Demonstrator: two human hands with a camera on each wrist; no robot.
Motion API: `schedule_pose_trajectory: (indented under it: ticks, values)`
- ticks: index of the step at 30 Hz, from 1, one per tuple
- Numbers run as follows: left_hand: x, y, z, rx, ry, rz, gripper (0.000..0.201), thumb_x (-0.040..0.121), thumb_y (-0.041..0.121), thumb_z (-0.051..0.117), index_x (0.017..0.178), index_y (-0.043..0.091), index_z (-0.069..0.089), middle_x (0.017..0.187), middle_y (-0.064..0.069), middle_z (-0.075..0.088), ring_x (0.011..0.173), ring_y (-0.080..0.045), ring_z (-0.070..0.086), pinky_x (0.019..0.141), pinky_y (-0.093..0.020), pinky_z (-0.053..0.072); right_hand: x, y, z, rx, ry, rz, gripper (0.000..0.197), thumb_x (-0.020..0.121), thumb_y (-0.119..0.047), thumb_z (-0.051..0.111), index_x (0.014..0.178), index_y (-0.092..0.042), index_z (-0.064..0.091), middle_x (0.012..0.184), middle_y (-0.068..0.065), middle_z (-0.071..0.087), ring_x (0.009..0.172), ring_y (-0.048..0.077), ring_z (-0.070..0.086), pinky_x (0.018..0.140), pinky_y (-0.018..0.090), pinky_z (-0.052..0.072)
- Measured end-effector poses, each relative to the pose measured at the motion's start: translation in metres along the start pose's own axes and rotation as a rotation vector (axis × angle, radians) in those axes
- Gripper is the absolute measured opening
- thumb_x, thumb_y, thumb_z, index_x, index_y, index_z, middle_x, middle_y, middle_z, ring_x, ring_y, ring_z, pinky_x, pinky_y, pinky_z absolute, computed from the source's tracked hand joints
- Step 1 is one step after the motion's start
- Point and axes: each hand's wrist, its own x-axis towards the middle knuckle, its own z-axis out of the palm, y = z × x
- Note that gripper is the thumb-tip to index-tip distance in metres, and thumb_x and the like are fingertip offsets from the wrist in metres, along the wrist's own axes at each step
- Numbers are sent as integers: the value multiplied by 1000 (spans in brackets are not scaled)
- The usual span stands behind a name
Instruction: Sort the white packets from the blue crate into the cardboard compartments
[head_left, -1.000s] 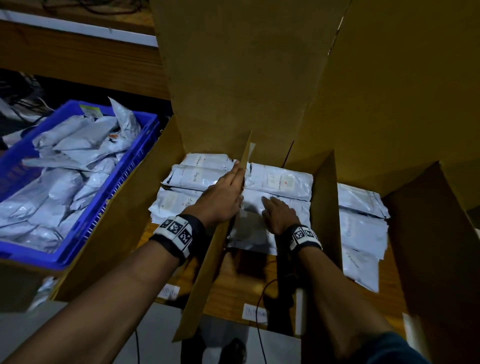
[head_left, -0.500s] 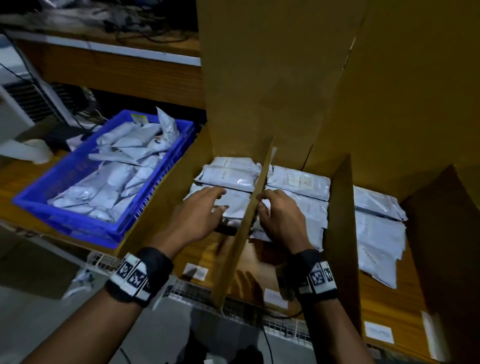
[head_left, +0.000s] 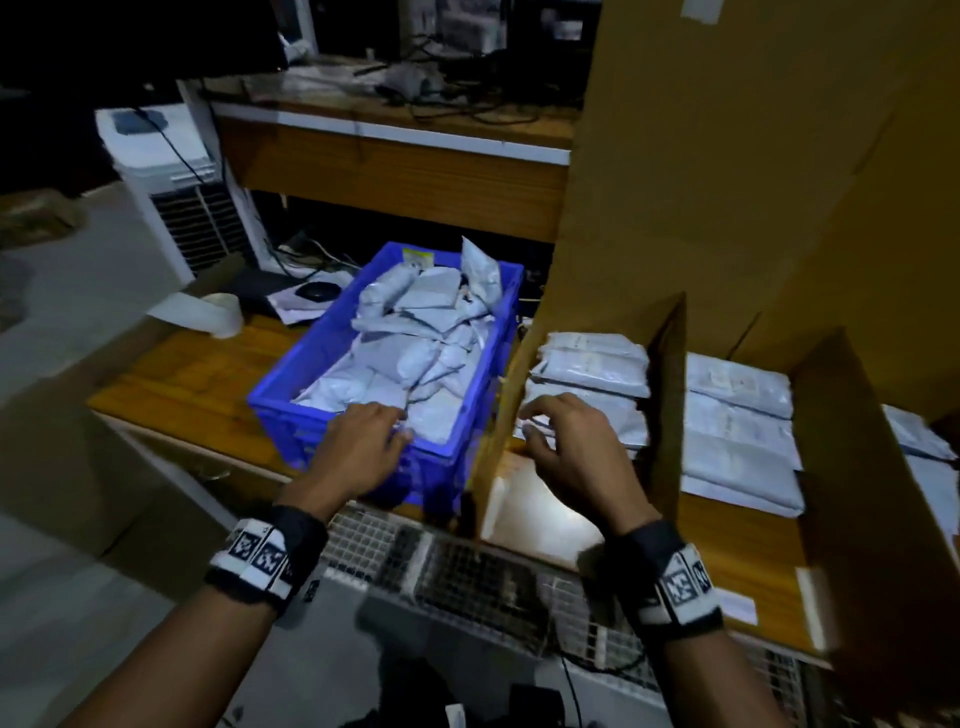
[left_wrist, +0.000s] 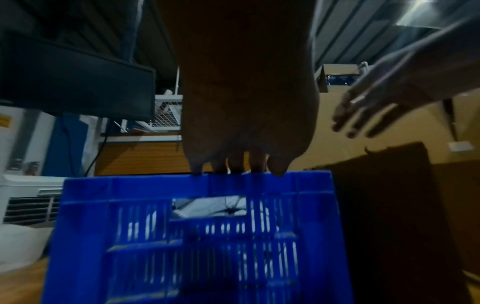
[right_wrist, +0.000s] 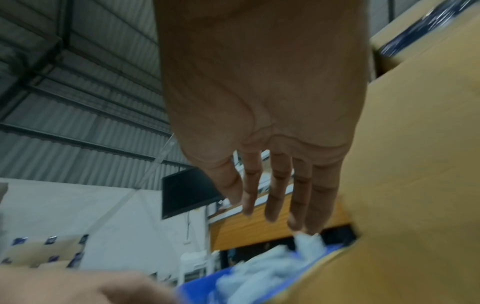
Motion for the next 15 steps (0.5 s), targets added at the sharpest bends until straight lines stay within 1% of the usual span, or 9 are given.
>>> schedule_pose_trajectory:
  ticks: [1,2,4,6,8,10,12,13,15]
  values:
    - [-3,-15,5,27,-28,58,57,97,57,38,122,19,73,115,-12,75,111,-36,67,98,-47,52,7,-17,17,13,5,1,16,97,-26,61,110,-24,70,105,6,66,100,30,64,84,42,50]
    - [-5,-27,9,41,-47,114,58,98,56,36,127,20,71,121,-10,74,117,-34,66,104,-48,48,14,-33,35,34,8,4,17,96,-23,62,111,-22,70,105,8,65,101,31,63,84,41,48]
    - [-10,-39,10,19,-96,168,52,103,46,41,144,20,60,143,-6,64,138,-31,53,119,-52,36,27,-60,69,54,-3,18,22,97,-18,63,117,-16,68,113,12,63,107,34,61,88,41,46]
    - [-15,-47,11,-41,-107,194,53,105,37,44,153,18,52,157,-4,53,150,-30,41,126,-55,25,37,-76,105,18,-22,73,31,98,-15,61,128,-8,64,126,17,60,116,38,58,95,44,48]
    - [-15,-52,9,-91,-83,231,57,102,36,37,152,16,55,156,-5,55,148,-31,45,125,-55,26,46,-82,135,-19,-48,152,37,100,-15,57,135,-4,59,139,22,53,125,43,54,103,48,47]
    - [-9,-58,7,-120,-81,266,58,99,36,35,147,15,60,149,-5,61,140,-31,52,122,-49,28,54,-84,158,-57,-53,225,38,103,-18,54,137,-2,55,150,26,46,134,47,48,109,50,44]
    - [-1,-59,2,-135,-126,263,47,104,32,44,143,15,63,144,-5,65,134,-29,56,119,-42,29,60,-83,175,-119,-32,272,38,106,-21,51,138,-1,54,156,28,40,144,47,40,113,53,41]
    - [4,-59,0,-130,-141,271,41,107,31,48,140,15,65,140,-6,67,130,-29,58,116,-41,32,64,-84,180,-149,-21,299,40,107,-24,48,140,-2,53,159,27,37,150,45,33,116,55,38]
    - [15,-61,-6,-112,-172,300,33,110,31,50,130,15,69,128,-9,72,121,-32,62,103,-41,41,72,-86,185,-202,-5,351,46,109,-30,42,148,-6,48,167,22,29,159,39,19,122,56,29]
